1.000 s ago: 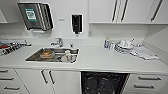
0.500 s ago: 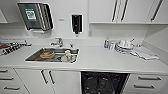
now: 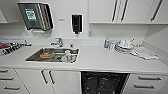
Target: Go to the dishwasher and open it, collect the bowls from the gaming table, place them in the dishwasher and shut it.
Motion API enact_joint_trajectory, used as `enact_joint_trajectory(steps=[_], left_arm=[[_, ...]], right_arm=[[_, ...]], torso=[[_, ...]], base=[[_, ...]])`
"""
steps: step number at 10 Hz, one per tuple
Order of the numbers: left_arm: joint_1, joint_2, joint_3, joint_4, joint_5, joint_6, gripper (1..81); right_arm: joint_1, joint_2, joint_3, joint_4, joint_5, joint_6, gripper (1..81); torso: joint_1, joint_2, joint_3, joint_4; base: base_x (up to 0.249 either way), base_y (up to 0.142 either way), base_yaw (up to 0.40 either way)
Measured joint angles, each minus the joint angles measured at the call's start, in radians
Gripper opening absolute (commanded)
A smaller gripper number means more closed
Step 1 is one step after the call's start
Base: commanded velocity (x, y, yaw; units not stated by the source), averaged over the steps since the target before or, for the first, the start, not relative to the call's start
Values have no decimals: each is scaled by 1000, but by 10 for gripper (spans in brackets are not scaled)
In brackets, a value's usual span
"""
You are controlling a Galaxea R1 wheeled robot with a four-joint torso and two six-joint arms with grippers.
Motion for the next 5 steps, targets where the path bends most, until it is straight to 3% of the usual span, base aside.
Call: enact_joint_trajectory(steps=[3, 5], left_arm=[[-3, -8, -1, 0, 0, 1, 811], [-14, -8, 0, 1, 2, 1, 811]], right_arm=[[0, 1, 0, 1, -2, -2, 811], [0, 3, 0, 1, -17, -3, 811]], torso=[[-7, 9, 0, 0], [-43, 66, 0, 0]], base=[[0, 0, 0], [0, 0, 0]])
